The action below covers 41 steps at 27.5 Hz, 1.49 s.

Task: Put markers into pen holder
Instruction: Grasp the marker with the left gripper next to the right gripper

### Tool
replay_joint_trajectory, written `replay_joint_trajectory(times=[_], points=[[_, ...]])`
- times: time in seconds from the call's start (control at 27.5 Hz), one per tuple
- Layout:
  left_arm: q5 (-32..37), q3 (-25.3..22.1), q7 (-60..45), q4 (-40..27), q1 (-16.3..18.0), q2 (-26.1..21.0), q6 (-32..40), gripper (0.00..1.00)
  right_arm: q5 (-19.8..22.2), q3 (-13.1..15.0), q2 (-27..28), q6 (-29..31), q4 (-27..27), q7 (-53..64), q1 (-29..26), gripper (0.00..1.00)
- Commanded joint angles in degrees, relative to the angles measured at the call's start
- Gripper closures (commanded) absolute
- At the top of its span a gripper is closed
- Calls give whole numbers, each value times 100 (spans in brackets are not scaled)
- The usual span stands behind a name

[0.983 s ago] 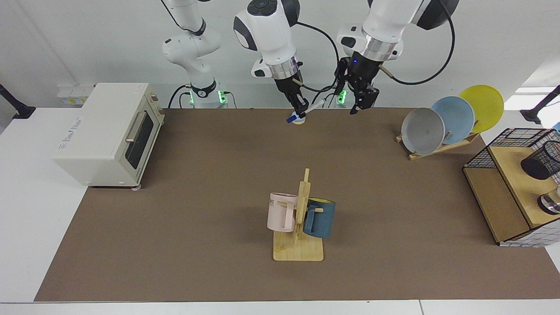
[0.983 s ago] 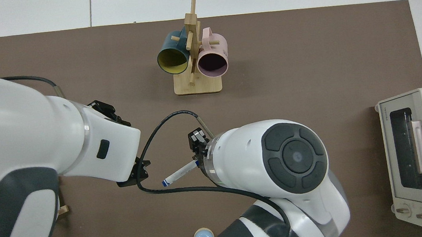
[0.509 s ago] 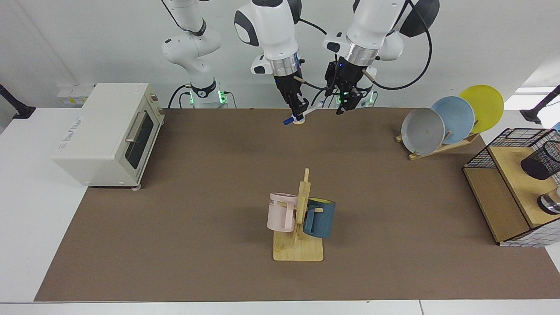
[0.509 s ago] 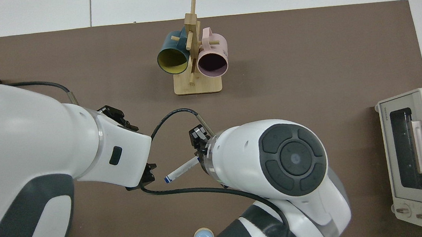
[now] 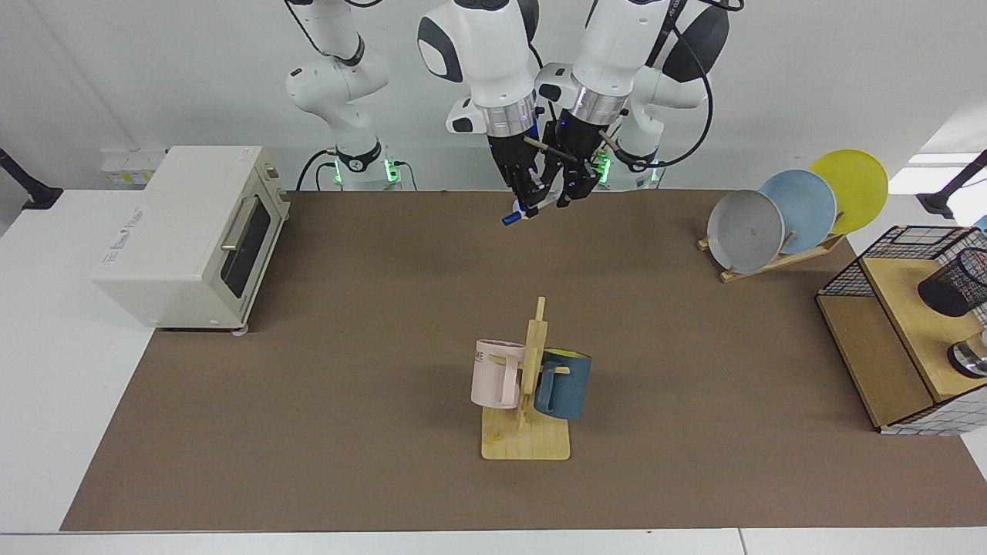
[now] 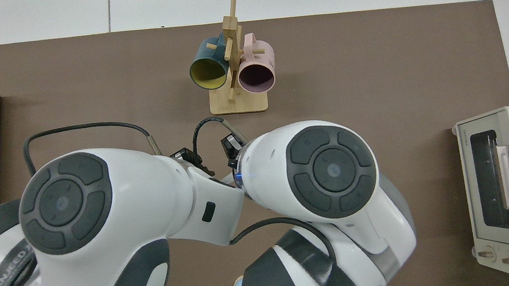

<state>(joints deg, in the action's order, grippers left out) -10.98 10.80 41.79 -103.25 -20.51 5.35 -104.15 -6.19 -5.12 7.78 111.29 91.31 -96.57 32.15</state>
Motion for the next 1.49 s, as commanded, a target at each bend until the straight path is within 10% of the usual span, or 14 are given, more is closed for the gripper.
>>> replay_joint_trajectory(times=[0.0,0.73,1.02,1.46], points=[[-80,-69,-57,-222,-111,115,-237,39,153,-7,101,-152,-210,-38,90,100],[-80,-69,-30,-240,-102,106,-430,62,21,2,110,-64,-219,-38,90,100],[-53,-69,23,-249,-67,106,-396,99,-84,11,110,-20,-219,-38,63,100],[-18,-104,-4,-240,-41,97,-360,100,-93,11,101,-29,-219,-20,10,100]])
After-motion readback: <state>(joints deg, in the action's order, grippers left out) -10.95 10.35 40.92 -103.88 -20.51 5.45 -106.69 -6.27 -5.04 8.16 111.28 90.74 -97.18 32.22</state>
